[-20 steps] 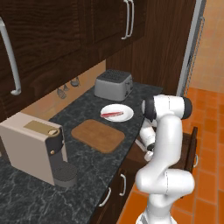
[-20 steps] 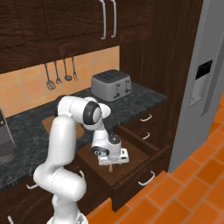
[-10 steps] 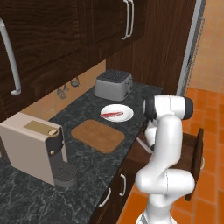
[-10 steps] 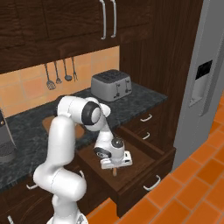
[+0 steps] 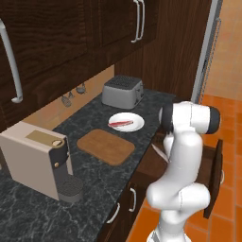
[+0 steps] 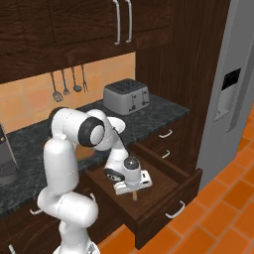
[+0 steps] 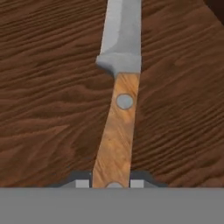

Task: Pick up the knife from the drawer and place it on the cutting board. Then place the meat from the plate to the cutting board.

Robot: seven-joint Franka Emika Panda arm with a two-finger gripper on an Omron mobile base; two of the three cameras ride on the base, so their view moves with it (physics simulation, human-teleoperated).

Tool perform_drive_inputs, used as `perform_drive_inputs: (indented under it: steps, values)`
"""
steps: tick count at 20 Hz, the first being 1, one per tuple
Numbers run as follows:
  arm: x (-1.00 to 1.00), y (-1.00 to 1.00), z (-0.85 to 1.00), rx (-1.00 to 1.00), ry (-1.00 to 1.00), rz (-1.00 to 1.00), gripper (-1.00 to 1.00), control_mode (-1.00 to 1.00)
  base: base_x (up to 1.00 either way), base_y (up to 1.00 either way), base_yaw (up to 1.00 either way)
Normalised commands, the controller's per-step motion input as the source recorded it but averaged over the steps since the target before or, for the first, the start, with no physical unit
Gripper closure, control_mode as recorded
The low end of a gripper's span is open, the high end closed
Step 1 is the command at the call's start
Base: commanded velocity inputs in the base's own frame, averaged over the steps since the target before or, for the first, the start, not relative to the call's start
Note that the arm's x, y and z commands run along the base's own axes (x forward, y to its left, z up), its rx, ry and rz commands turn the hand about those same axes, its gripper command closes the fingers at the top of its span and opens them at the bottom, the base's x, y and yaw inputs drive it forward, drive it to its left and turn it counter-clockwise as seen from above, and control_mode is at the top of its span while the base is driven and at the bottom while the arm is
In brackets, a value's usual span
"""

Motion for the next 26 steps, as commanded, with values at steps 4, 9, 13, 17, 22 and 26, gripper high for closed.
perform_drive_inputs:
  steps: [4,9,13,17,22,26]
  values:
    - [-0.62,-0.43,0.99,-0.08,-0.03,0.10,1.00,-1.00,0.00,0.00,0.00]
    - [-0.09,-0.54,1.00,0.00,0.00,0.00,1.00,-1.00,0.00,0.00,0.00]
    - [0.33,-0.39,1.00,0.00,0.00,0.00,1.00,-1.00,0.00,0.00,0.00]
    - [0.02,-0.47,1.00,0.00,-0.08,0.00,1.00,-1.00,0.00,0.00,0.00]
    - [-0.25,-0.05,1.00,0.02,-0.07,0.04,1.00,-1.00,0.00,0.00,0.00]
    - [-0.12,0.14,1.00,0.08,0.01,0.13,1.00,-1.00,0.00,0.00,0.00]
